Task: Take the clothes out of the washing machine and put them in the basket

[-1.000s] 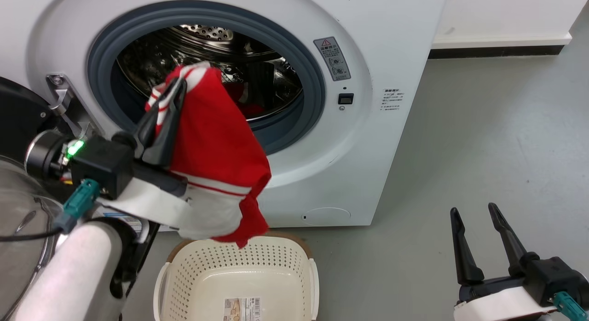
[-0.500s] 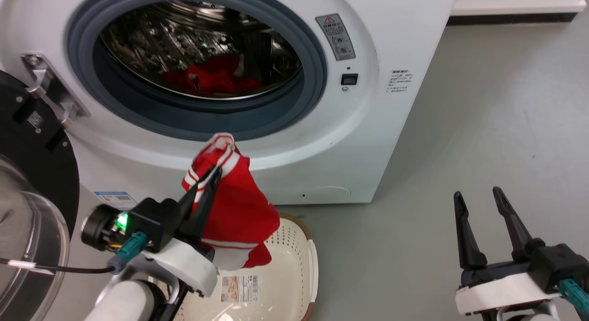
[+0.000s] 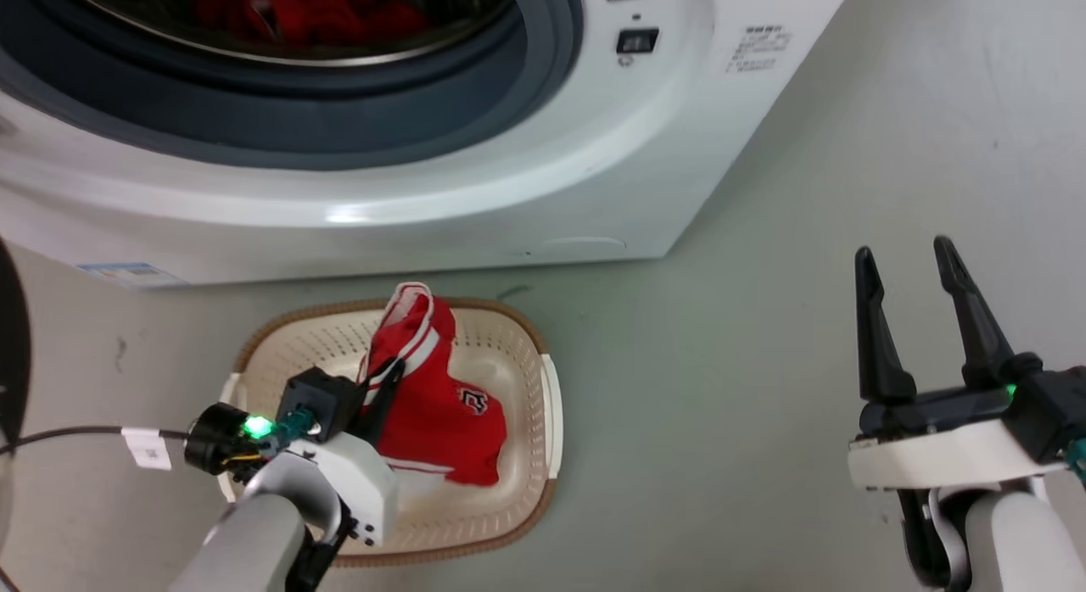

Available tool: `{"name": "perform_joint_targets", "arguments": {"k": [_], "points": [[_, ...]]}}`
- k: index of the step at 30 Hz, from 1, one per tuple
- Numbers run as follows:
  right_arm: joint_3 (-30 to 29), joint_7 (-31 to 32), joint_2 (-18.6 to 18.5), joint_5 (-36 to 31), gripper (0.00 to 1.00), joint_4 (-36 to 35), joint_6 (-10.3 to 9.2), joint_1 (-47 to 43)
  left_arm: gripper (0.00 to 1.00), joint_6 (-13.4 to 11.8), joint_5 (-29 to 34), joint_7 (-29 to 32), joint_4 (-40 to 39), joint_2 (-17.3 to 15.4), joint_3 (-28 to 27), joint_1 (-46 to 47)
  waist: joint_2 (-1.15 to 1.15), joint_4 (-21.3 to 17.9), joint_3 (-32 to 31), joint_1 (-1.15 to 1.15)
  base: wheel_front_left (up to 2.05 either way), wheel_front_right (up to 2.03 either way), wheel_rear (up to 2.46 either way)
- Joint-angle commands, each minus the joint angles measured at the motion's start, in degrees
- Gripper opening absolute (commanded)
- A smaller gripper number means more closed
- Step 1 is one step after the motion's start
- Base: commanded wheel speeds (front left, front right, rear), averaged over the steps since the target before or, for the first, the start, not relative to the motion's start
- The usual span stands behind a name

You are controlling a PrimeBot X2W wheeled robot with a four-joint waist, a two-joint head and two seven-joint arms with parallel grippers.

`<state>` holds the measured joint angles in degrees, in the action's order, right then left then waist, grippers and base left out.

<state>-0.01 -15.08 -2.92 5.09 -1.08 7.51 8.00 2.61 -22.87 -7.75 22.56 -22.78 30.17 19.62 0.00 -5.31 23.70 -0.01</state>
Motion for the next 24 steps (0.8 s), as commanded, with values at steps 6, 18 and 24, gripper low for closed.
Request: {"name": "perform_joint_targets", "arguments": {"k": [6, 18, 24], "points": [[0.4, -0.14, 0.07, 1.63, 1.0, -1.2, -0.04, 5.32, 0.0, 2.38, 0.53, -1.29, 18.41, 2.02, 0.92, 9.62, 0.0, -4.66, 12.77, 0.01, 0.0, 0.0, 0.0], [-0.32, -0.14, 0.08, 3.49, 1.0, -2.85, -0.04, 9.75, 0.0, 4.11, 3.51, -0.1, 40.98, 5.34, 5.76, 23.56, 0.0, -6.79, 22.45, 0.01, 0.0, 0.0, 0.0], [-0.46, -0.14, 0.08, 3.84, 1.0, -3.36, -0.04, 11.25, 0.0, 4.33, 5.22, 2.96, 48.66, 7.04, 8.82, 28.67, 0.0, -6.89, 25.64, 0.01, 0.0, 0.0, 0.0]]}}
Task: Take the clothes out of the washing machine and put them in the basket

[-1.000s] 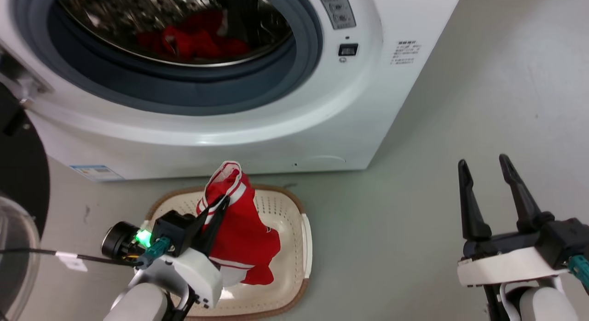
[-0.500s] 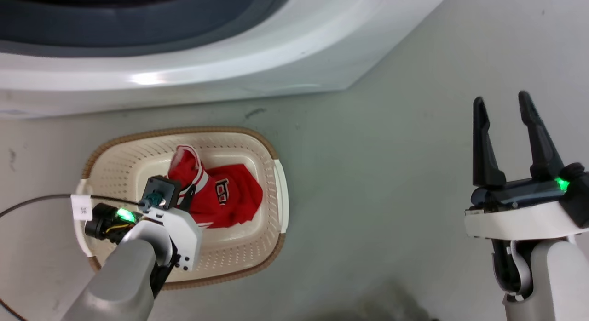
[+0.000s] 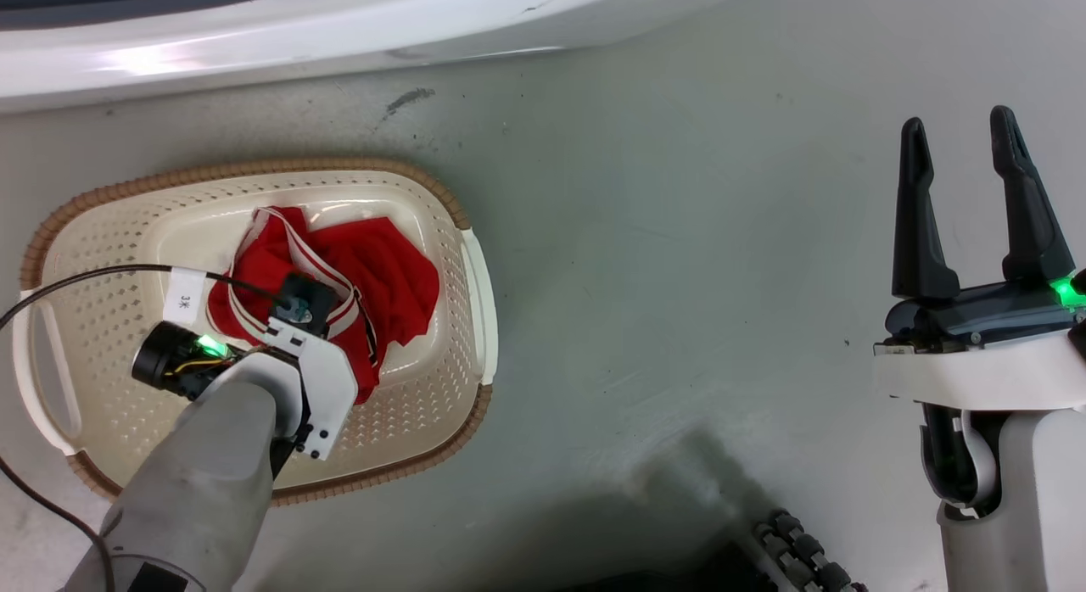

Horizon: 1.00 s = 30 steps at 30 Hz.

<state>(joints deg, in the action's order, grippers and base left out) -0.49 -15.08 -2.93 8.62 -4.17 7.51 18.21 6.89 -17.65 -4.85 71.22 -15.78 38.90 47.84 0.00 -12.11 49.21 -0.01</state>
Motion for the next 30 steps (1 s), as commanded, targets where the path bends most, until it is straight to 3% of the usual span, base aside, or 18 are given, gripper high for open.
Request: {"name": "perform_joint_targets", "arguments": {"k": [1, 3, 4, 5, 20, 23, 30], "points": [[0.03, -0.14, 0.09, 0.35, 1.0, -0.23, -0.04, 1.03, 0.0, 0.09, -0.02, 0.17, 0.34, 0.2, 0.26, 0.64, 0.0, -0.1, 0.23, 0.01, 0.0, 0.0, 0.0], [0.03, -0.14, 0.09, 0.37, 1.0, -0.02, -0.04, 1.05, 0.0, 0.15, -0.26, 0.18, 0.89, 0.54, 0.36, 0.87, 0.0, -0.07, 0.21, 0.01, 0.0, 0.0, 0.0], [0.0, -0.14, 0.09, 0.32, 1.0, 0.16, -0.04, 1.05, 0.2, 0.16, -0.4, 0.18, 1.11, 0.75, 0.51, 0.76, 0.0, -0.02, -0.03, 0.01, 0.0, 0.0, 0.0], [0.07, -0.14, 0.09, 0.24, 1.0, 0.34, -0.04, 0.95, 1.0, 0.09, -0.26, -0.45, 1.24, 0.89, 0.71, 0.64, 0.0, 0.04, -0.35, 0.01, 0.0, 0.0, 0.0], [1.07, -0.14, 0.07, -2.49, 1.0, 3.07, -0.04, -4.04, 1.0, -0.2, -4.82, -9.59, 1.15, 5.89, -1.43, -6.0, 0.0, 4.88, -14.73, 0.01, 0.0, 0.0, 0.0], [1.47, -0.14, 0.06, -2.89, 1.0, 3.46, -0.04, -5.43, 1.0, -1.19, -5.0, -10.32, -1.85, 5.75, -2.21, -7.76, 0.0, 5.62, -18.07, 0.01, 0.0, 0.0, 0.0], [1.45, -0.14, 0.06, -3.82, 1.0, 4.12, -0.04, -9.02, 1.0, -5.57, -4.21, -10.34, -18.79, 3.22, -8.69, -15.82, 0.0, 7.46, -24.85, 0.01, 0.0, 0.0, 0.0]]}}
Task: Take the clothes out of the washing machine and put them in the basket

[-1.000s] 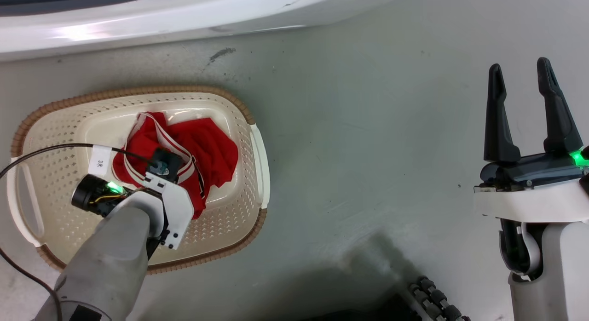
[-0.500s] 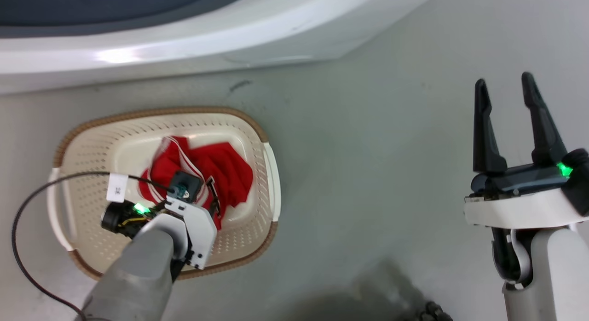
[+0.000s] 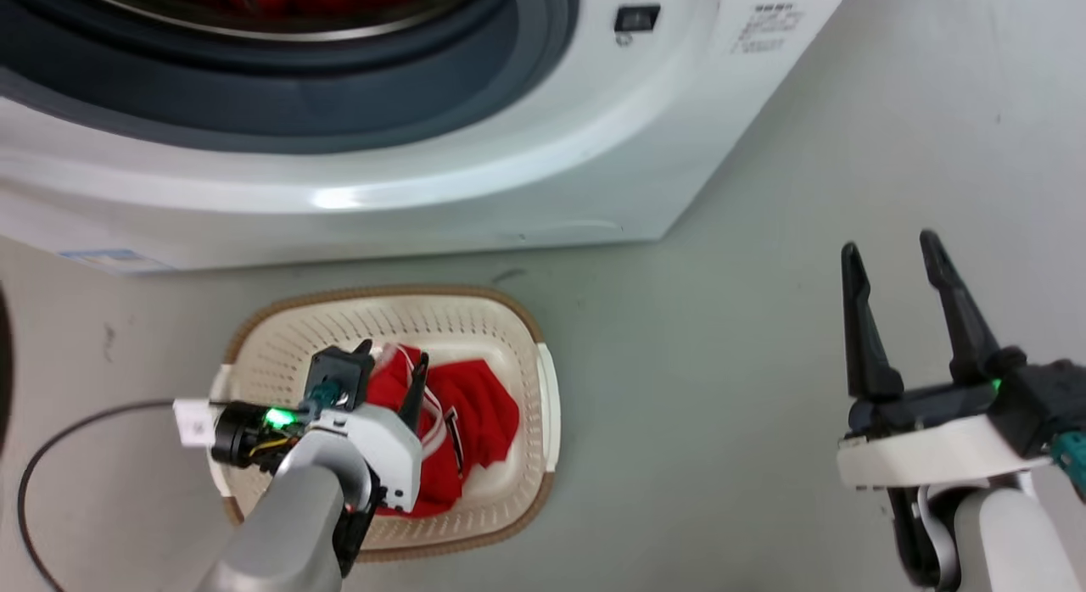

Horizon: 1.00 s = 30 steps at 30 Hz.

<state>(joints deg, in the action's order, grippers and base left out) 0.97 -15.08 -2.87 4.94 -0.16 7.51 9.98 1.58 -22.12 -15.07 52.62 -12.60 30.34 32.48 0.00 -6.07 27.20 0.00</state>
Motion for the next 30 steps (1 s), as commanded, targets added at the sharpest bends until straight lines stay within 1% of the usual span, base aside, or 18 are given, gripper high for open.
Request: {"name": "perform_joint_targets", "arguments": {"k": [1, 8, 12, 13, 17, 20, 24, 27, 30], "points": [[0.09, -0.14, 0.0, -0.29, 1.0, 0.16, -0.04, -1.27, 1.0, -0.91, 0.57, -0.13, -2.52, -0.26, -1.24, -1.67, 0.0, 1.62, -3.7, 0.0, 0.0, 0.0, 0.0], [0.25, -0.14, 0.0, -0.88, 1.0, 0.81, -0.04, -4.97, 1.0, -4.26, 3.87, -0.14, -16.68, -0.24, -9.01, -11.32, 0.0, 3.21, -9.77, 0.0, 0.0, 0.0, 0.0], [0.24, -0.14, 0.01, -0.75, 1.0, 0.84, -0.04, -6.64, 1.0, -5.64, 6.1, -0.14, -24.02, 0.88, -13.55, -16.1, 0.0, 3.88, -12.47, 0.0, 0.0, 0.0, 0.0], [0.27, -0.14, 0.01, -0.74, 1.0, 0.81, -0.04, -7.24, 1.0, -6.11, 7.17, -0.14, -27.39, 1.65, -15.58, -18.14, 0.0, 4.14, -13.58, 0.0, 0.0, 0.0, 0.0], [0.35, -0.14, 0.01, -0.77, 1.0, 0.74, -0.04, -8.26, 1.0, -6.0, 9.25, -0.14, -32.49, 2.7, -18.96, -20.97, 0.0, 4.46, -15.01, 0.0, 0.0, 0.0, 0.0], [0.43, -0.14, 0.01, -0.78, 1.0, 0.54, -0.04, -8.5, 1.0, -5.31, 10.47, -0.14, -34.3, 3.26, -20.94, -20.67, 0.0, 4.56, -15.21, 0.0, 0.0, 0.0, 0.0], [1.11, -0.14, 0.01, -0.71, 1.0, 0.25, -0.04, -7.47, 1.0, -4.07, 11.58, -0.14, -34.69, 3.36, -22.92, -16.75, 0.0, 3.98, -14.25, 0.0, 0.0, 0.0, 0.0], [1.66, -0.14, 0.01, -0.46, 1.0, -0.16, -0.04, -6.25, 1.0, -3.28, 12.31, -0.15, -33.07, 3.07, -24.39, -12.61, 0.0, 3.04, -12.64, 0.0, 0.0, 0.0, 0.0], [1.99, -0.14, 0.02, -0.02, 1.0, -0.49, -0.04, -4.84, 1.0, -2.54, 12.88, -0.15, -30.09, 2.38, -25.39, -6.5, 0.0, 1.71, -10.33, 0.0, 0.0, 0.0, 0.0]]}}
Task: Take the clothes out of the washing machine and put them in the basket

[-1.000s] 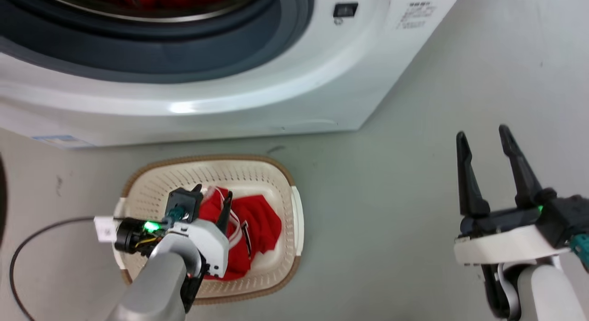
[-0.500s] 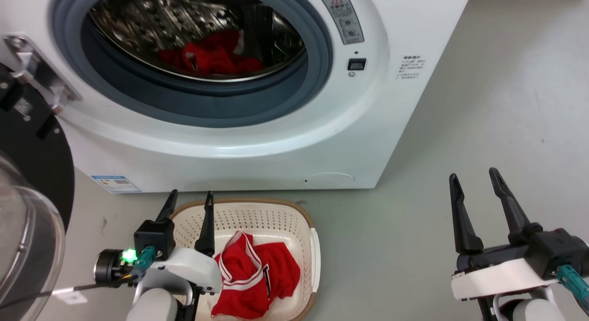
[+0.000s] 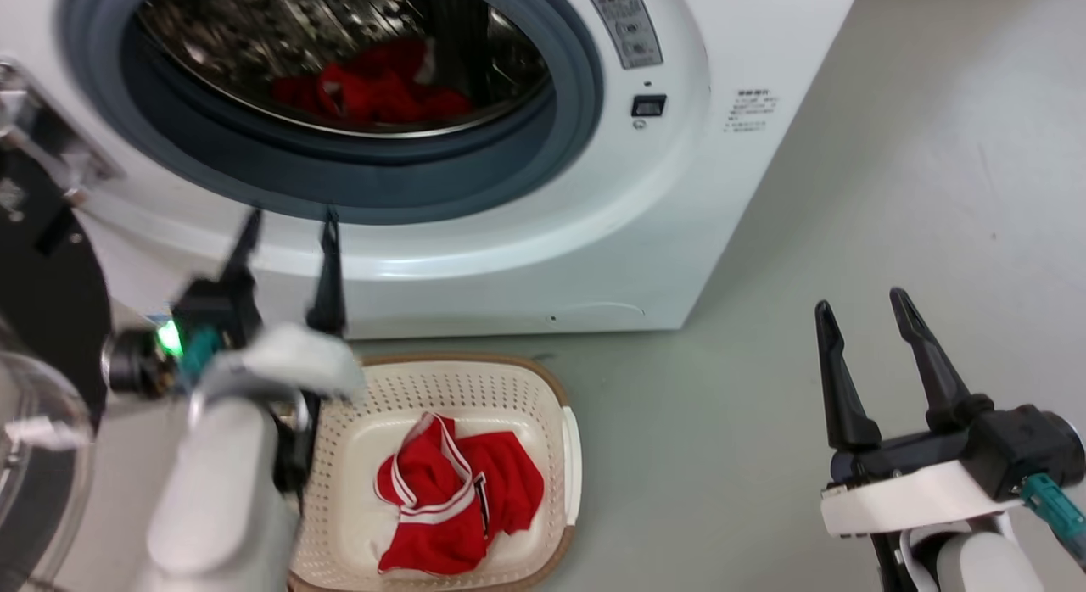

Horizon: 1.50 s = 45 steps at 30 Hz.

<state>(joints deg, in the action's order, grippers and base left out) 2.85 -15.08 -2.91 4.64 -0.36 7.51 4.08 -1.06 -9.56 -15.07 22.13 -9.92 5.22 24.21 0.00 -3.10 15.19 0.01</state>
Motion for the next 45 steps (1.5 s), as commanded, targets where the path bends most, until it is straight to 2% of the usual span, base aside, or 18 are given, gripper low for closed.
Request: {"name": "perform_joint_targets", "arguments": {"k": [1, 9, 14, 19, 29, 33, 37, 41, 45], "points": [[0.25, -0.14, 0.04, 0.43, 1.0, -0.46, -0.04, 1.58, 1.0, 0.38, 0.36, -0.15, 1.58, -0.55, -0.71, 3.8, 0.0, -1.77, 2.58, -0.01, 0.0, 0.0, 0.0], [2.01, -0.14, 0.07, 2.07, 1.0, -1.68, -0.04, 6.4, 1.0, 1.7, 2.03, -0.1, 15.56, -4.55, -1.44, 20.32, 0.0, -7.06, 11.11, -0.01, 0.0, 0.0, 0.0], [2.64, -0.14, 0.08, 3.7, 1.0, -2.49, -0.04, 9.23, 1.0, 3.51, 3.49, 1.65, 25.51, -7.89, -0.12, 32.3, 0.0, -9.75, 16.49, -0.01, 0.0, 0.0, 0.0], [3.45, -0.14, 0.07, 4.98, 1.0, -3.06, -0.04, 11.14, 1.0, 3.47, 4.91, 4.56, 30.69, -9.94, 1.0, 40.87, 0.0, -11.5, 19.96, -0.01, 0.0, 0.0, 0.0], [3.65, -0.14, 0.08, 7.45, 1.0, -3.84, -0.04, 13.46, 1.0, 6.18, 7.53, 16.75, 40.17, -15.36, 4.52, 57.82, 0.0, -14.78, 26.0, -0.01, 0.0, 0.0, 0.0], [3.79, -0.14, 0.08, 8.21, 1.0, -4.08, -0.04, 13.62, 1.0, 7.34, 7.72, 23.7, 43.59, -17.56, 5.49, 63.77, 0.0, -15.68, 27.7, -0.01, 0.0, 0.0, 0.0], [3.79, -0.14, 0.07, 8.73, 1.0, -4.19, -0.04, 13.75, 1.0, 8.2, 7.11, 32.15, 46.47, -18.35, 6.93, 68.86, 0.0, -16.23, 29.27, -0.01, 0.0, 0.0, 0.0], [3.96, -0.14, 0.06, 9.3, 1.0, -4.51, -0.04, 14.17, 1.0, 8.42, 7.35, 38.09, 47.67, -19.93, 8.88, 72.91, 0.0, -16.88, 30.98, -0.01, 0.0, 0.0, 0.0], [3.36, -0.14, 0.06, 9.95, 1.0, -4.65, -0.04, 14.62, 1.0, 8.49, 6.24, 42.23, 48.18, -19.45, 11.29, 75.36, 0.0, -17.03, 32.3, -0.01, 0.0, 0.0, 0.0]]}}
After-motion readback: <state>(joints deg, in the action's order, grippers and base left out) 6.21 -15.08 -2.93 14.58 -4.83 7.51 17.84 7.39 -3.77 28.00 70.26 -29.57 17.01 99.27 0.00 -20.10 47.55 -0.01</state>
